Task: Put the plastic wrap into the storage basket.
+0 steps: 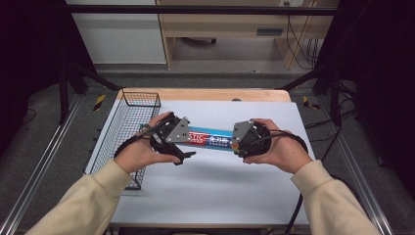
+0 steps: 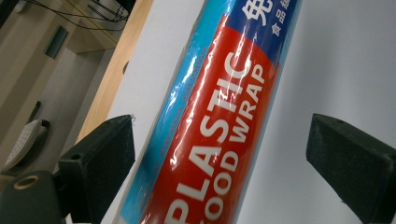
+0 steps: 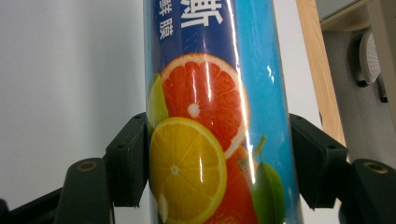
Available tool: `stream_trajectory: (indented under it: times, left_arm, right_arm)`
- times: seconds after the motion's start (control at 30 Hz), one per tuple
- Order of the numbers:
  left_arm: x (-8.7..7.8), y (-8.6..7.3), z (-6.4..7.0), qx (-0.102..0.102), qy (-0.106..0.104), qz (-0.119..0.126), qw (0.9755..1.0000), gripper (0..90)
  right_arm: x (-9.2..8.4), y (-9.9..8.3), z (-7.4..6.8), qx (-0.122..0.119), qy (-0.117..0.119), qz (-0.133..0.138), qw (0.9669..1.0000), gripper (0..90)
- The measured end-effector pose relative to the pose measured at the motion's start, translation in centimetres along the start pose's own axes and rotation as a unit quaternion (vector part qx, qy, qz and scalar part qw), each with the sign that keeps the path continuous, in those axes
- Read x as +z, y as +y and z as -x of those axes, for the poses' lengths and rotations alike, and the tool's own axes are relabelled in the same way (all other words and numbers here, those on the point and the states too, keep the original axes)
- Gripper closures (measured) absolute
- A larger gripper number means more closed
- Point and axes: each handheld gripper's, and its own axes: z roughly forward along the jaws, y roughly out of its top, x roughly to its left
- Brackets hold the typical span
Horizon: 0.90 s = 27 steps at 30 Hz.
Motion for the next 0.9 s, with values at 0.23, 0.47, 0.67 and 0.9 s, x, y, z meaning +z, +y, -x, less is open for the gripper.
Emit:
stream_trajectory:
  times: [0.23,0.47,0.67,0.9]
  left_arm:
    - [0.2,0.6,-0.1,0.018,-0.003,-0.015,0.9997,8.3]
    - [0.6,0.9,0.0,0.021,-0.020,-0.025,0.9993,9.9]
    - [0.9,1.1,0.2,0.033,-0.026,-0.038,0.9984,17.7]
    - [1.2,1.2,0.4,0.043,-0.032,-0.052,0.9972,21.1]
  right_arm:
    - [-0.1,0.9,-0.2,-0.010,0.006,-0.002,0.9999,31.2]
    - [-0.6,2.2,-0.5,-0.022,0.015,0.002,0.9996,31.2]
    - [-0.9,2.6,-0.6,-0.026,0.018,0.003,0.9995,31.2]
    - [-0.9,2.9,-0.8,-0.028,0.024,0.004,0.9993,31.3]
